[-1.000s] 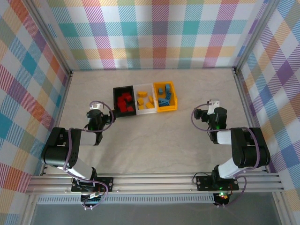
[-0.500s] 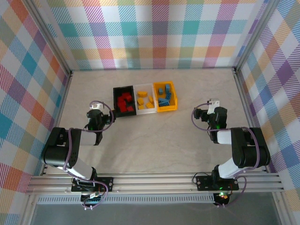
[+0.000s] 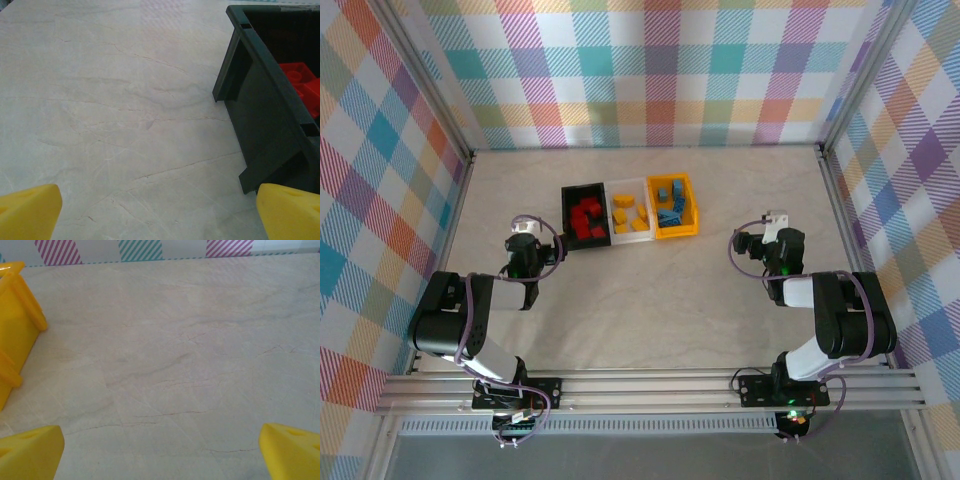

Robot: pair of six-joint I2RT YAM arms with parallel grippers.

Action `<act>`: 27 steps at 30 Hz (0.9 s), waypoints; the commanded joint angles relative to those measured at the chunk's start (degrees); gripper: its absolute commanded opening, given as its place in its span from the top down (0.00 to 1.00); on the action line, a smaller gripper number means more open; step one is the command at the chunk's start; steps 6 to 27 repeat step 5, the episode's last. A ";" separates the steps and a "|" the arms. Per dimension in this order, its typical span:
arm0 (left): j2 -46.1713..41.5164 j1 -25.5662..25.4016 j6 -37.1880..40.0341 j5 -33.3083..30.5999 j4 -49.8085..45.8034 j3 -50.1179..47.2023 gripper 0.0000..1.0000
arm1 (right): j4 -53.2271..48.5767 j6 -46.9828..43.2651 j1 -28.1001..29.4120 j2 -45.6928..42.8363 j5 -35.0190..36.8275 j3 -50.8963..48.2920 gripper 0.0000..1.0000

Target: Sort the legos into containers by color

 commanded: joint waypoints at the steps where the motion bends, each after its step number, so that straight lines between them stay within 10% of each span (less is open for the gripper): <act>1: 0.24 0.60 -0.05 0.80 1.03 0.57 0.00 | -0.08 0.87 -0.31 0.34 -1.23 0.90 0.00; 27: 0.26 0.61 -0.02 0.80 1.04 0.56 0.00 | 0.06 0.87 -0.35 0.26 -1.17 0.82 0.00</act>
